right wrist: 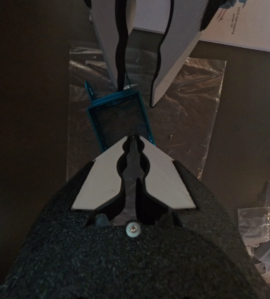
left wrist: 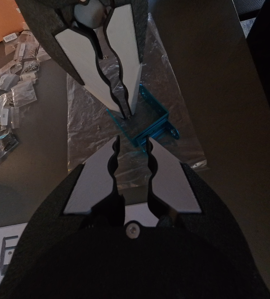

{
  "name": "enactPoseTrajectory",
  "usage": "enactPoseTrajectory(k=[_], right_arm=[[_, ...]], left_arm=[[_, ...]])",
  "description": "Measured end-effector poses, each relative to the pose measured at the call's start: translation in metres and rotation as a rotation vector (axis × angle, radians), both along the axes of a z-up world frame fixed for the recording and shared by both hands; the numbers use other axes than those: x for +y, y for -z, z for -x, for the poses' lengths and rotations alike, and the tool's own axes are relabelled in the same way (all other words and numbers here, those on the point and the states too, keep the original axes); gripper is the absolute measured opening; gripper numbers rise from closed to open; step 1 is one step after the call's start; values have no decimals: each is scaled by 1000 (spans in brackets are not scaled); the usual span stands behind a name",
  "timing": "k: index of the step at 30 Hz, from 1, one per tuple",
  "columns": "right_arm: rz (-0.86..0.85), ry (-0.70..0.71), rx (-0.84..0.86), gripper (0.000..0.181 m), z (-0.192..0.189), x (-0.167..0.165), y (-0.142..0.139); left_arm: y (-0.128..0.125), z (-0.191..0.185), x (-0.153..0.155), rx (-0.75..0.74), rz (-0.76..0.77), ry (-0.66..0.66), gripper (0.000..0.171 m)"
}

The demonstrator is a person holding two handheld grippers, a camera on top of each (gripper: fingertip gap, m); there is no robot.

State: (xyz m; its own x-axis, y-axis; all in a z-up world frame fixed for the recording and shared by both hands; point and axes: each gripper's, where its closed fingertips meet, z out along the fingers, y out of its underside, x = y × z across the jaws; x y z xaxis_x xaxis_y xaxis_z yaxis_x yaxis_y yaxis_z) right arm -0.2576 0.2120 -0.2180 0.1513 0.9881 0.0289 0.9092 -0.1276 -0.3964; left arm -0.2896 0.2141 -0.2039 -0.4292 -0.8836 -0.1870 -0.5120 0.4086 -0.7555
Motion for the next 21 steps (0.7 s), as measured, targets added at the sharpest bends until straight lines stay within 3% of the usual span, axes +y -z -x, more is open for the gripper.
enactPoseTrajectory(k=[21], right_arm=[[0, -29, 35, 0, 3, -3, 1]], left_arm=[[1, 0, 0, 1, -7, 0, 32]])
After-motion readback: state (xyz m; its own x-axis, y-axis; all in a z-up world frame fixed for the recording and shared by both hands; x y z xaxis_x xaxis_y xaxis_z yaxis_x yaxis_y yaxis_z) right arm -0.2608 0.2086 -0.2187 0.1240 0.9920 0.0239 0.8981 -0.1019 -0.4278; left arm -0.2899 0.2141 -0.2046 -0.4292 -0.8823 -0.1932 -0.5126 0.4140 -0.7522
